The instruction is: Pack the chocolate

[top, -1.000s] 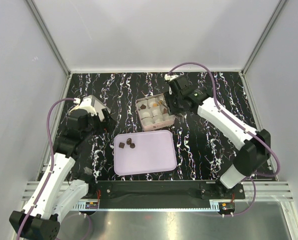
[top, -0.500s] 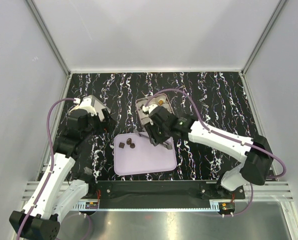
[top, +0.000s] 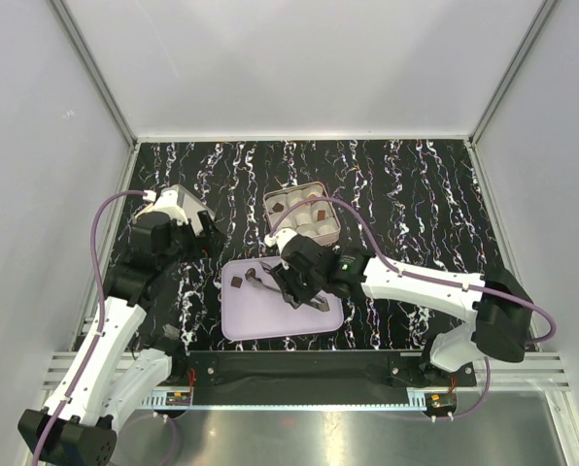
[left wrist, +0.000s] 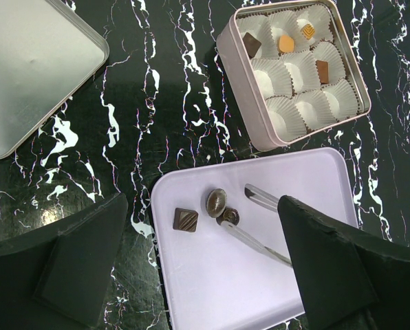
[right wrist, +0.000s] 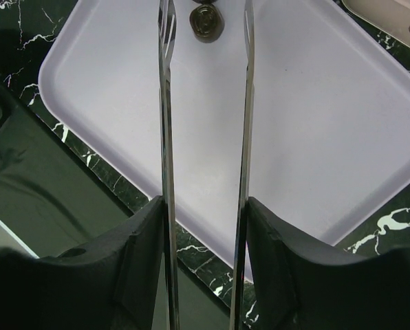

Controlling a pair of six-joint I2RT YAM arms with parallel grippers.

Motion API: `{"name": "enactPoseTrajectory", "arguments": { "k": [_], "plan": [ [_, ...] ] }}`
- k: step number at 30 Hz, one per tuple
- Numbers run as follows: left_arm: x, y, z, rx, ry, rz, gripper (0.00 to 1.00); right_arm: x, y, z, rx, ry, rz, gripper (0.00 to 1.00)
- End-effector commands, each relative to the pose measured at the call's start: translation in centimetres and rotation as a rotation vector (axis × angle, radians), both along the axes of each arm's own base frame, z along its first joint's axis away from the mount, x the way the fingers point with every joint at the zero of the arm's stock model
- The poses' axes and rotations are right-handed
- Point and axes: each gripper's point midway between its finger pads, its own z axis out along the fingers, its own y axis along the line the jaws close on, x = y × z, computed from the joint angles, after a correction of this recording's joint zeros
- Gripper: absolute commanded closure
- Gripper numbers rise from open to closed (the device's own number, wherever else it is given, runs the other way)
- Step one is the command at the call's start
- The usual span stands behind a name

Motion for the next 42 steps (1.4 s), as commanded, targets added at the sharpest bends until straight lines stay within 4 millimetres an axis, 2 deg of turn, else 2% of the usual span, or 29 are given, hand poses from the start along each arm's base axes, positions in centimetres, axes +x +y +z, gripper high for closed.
{"name": "enactPoseTrajectory", "arguments": {
  "k": [1,10,17,23,24,31,39,42],
  "plan": [
    [0.7,0.1,1.8,-0.009,-0.052,0.012,0.01,0.5,2.0,0.2,0.025,-0.052,0.023,0.45],
    [0.8,0.0,1.8,-0.011,-0.05,0.009,0.01,-0.2,1.9,-1.2,-0.024,-0.044,0.034,0.49],
    [0.8,0.1,1.8,-0.01,-0.05,0.01,0.01,-0.4,1.9,-1.1,-0.026,-0.045,0.039,0.59],
    [0.8,0.1,1.8,-0.009,-0.05,0.012,0.01,-0.3,1.0,0.4,-0.033,-0.068,0.027,0.62],
    [0.8,0.1,1.7,-0.009,-0.049,0.012,0.01,-0.2,0.9,1.2,-0.02,-0.08,0.021,0.62],
    [0.8,0.1,1.8,-0.01,-0.05,0.01,0.01,-0.2,-1.6,3.4,-0.044,-0.116,-0.008,0.65],
    [0.7,0.1,1.8,-0.011,-0.052,0.01,0.01,1.9,-3.3,5.5,-0.051,-0.153,-0.07,0.66],
    [0.7,0.1,1.8,-0.01,-0.053,0.012,0.01,2.6,-4.0,5.3,-0.068,-0.143,-0.117,0.58]
  ]
}}
